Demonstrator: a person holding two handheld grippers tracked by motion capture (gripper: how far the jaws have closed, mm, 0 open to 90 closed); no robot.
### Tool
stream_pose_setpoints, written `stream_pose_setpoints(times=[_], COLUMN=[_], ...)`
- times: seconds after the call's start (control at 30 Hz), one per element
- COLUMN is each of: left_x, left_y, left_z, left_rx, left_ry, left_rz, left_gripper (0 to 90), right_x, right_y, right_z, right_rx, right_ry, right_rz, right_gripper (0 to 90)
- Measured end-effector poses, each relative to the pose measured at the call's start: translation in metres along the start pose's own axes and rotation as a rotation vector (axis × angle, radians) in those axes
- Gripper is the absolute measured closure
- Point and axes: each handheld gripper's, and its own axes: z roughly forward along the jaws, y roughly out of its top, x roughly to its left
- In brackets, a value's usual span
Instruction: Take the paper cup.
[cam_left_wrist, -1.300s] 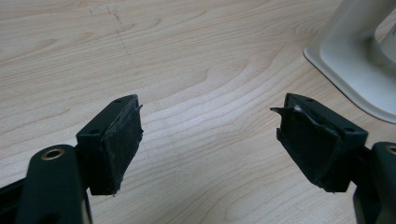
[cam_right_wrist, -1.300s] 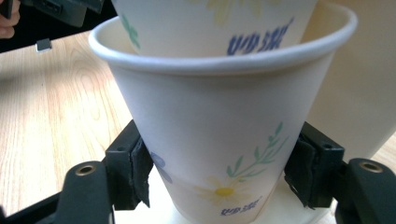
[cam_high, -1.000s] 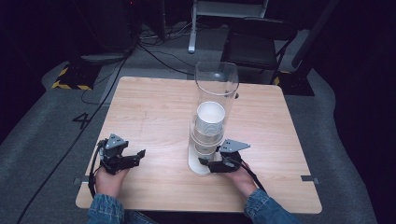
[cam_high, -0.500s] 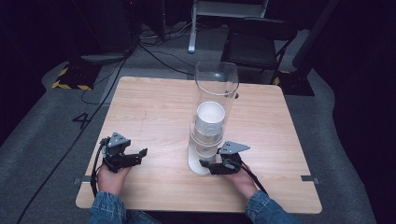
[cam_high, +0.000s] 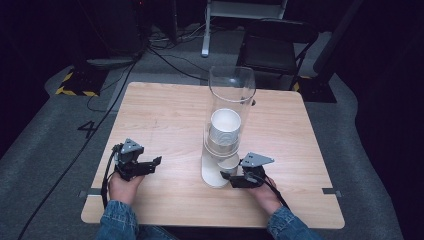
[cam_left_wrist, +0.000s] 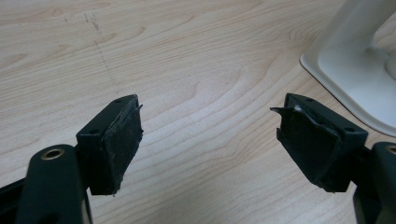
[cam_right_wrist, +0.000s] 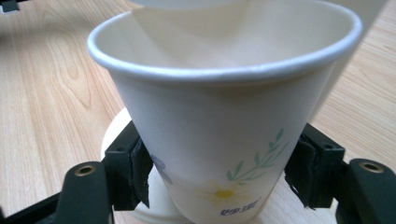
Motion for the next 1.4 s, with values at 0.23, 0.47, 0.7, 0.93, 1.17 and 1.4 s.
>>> stream_pose_setpoints(times=[0.23,0.47,0.7,0.93,1.17,1.4], left_x=[-0.002,-0.004,-0.006,-0.006,-0.004,-0.001], left_y=[0.007,0.014,0.018,0.015,0.008,0.002], left_z=[0.013,0.023,0.027,0.021,0.012,0.001], left_rx=[0.0,0.013,0.015,0.011,0.011,0.004], left_ry=[-0.019,-0.032,-0.033,-0.023,-0.005,0.014], left_rz=[0.008,0.027,0.035,0.029,0.02,0.008], left_gripper=[22.0,22.0,21.9,21.9,21.8,21.4], right_x=[-0.005,-0.01,-0.013,-0.027,-0.044,-0.064], right_y=[-0.005,-0.009,-0.008,0.0,0.009,0.014], right_z=[-0.013,-0.026,-0.037,-0.051,-0.063,-0.071], right_rx=[-0.002,-0.011,-0.026,-0.058,-0.093,-0.103], right_ry=[-0.039,-0.068,-0.081,-0.114,-0.141,-0.182], right_rz=[0.011,0.013,0.02,0.042,0.069,0.118], right_gripper=[31.9,31.9,31.9,31.9,31.9,31.9])
